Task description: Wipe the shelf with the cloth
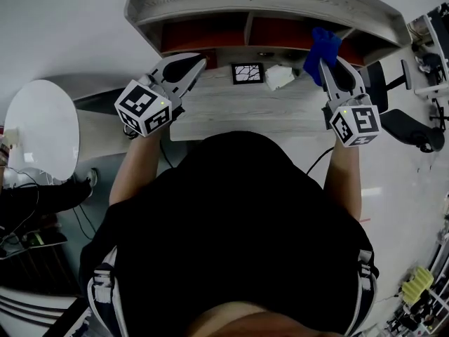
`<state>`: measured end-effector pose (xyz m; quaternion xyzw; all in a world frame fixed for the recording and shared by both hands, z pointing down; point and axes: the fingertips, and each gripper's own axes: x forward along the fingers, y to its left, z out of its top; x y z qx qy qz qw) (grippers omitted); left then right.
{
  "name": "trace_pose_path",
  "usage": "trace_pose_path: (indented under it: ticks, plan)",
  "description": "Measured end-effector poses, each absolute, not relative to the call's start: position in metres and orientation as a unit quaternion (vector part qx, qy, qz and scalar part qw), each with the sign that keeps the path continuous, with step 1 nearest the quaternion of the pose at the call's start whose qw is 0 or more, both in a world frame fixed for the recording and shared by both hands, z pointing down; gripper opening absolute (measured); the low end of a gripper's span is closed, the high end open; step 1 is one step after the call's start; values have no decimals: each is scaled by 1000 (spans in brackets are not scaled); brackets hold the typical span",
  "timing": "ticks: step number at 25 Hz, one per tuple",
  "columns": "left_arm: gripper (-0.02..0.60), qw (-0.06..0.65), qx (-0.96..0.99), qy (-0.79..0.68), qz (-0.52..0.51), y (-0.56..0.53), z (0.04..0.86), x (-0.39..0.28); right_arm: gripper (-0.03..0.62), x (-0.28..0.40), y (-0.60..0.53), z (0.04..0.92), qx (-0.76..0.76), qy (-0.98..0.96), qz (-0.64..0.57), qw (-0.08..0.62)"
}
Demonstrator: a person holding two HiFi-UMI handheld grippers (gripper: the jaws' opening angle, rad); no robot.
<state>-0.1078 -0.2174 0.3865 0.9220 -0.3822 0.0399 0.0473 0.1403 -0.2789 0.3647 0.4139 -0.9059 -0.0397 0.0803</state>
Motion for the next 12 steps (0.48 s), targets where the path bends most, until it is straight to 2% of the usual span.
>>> trace_pose_path:
  ticks: [12]
  plan:
    - [17,52,925,-373,44,-225,385,-105,86,147,-287,371,427,-901,-32,71]
